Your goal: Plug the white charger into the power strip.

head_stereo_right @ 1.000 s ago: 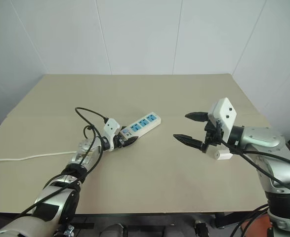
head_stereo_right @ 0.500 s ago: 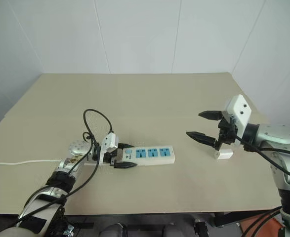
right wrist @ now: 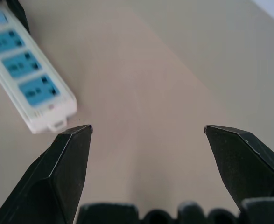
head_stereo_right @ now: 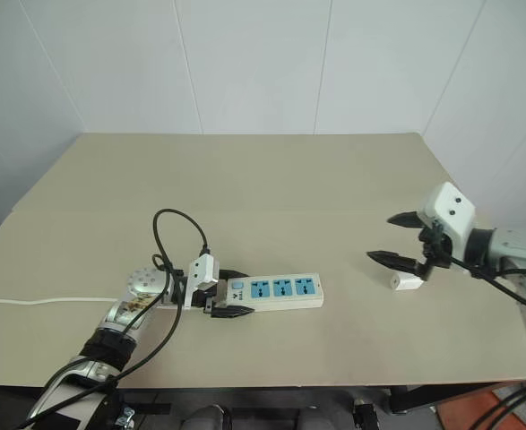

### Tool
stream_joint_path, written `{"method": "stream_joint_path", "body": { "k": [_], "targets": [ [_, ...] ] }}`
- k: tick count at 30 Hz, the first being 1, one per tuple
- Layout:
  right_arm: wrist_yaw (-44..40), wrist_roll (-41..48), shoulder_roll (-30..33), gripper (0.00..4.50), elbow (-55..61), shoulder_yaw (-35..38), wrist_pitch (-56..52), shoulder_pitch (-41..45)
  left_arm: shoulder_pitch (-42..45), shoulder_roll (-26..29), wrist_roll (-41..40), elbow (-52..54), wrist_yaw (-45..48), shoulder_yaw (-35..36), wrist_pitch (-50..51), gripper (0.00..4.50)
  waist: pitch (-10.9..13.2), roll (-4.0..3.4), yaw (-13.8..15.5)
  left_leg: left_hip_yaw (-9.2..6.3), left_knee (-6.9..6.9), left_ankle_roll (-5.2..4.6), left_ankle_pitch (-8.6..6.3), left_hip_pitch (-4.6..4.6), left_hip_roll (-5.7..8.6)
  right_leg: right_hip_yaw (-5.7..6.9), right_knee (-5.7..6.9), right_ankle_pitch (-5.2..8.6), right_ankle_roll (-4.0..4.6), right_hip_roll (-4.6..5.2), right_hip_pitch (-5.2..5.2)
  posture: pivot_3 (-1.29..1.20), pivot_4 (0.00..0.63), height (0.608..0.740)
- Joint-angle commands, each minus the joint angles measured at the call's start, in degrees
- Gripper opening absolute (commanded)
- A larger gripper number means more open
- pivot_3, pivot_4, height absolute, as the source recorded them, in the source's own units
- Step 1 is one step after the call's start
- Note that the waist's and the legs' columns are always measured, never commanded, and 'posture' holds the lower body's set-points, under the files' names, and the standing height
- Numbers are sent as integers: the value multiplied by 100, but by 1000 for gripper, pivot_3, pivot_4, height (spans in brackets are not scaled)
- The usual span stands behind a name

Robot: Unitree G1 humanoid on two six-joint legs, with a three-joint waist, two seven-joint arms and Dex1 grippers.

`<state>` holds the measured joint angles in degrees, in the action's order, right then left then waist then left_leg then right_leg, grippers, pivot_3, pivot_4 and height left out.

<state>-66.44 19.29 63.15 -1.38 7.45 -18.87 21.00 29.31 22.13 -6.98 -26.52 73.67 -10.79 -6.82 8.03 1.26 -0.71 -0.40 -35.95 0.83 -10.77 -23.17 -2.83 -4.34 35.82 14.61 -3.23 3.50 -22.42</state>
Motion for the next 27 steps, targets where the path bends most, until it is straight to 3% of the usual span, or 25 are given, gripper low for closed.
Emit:
{"method": "stream_joint_path", "body": {
  "k": [1,6,12,27],
  "targets": [
    [-922,-749,497,4500,-848,-641,913,671,72,-10,-29,46,104,-134,88,3315,2,-5,-12,1,-1,0,0,2,0,-1,1,3,-5,0,0,0,150,740],
    [-1683,-1742,430,4500,-2015,-1668,1766,1785,115,-30,-40,12,148,-171,104,3315,2,-6,-24,2,-1,0,0,6,-1,-1,0,6,-10,-1,2,0,150,740],
    [-1975,-2618,-22,4500,-2969,-2426,2426,2556,62,-20,-38,75,152,-191,137,3315,2,-6,6,2,0,0,0,-1,0,-1,-2,-15,26,-1,-2,0,150,740],
    [-1749,-3692,-832,4500,-4747,-2988,3446,3374,-137,99,-29,368,2,-169,290,3315,2,-7,-18,3,1,0,0,3,0,-1,4,-15,30,-1,0,0,150,740]
  ]
}}
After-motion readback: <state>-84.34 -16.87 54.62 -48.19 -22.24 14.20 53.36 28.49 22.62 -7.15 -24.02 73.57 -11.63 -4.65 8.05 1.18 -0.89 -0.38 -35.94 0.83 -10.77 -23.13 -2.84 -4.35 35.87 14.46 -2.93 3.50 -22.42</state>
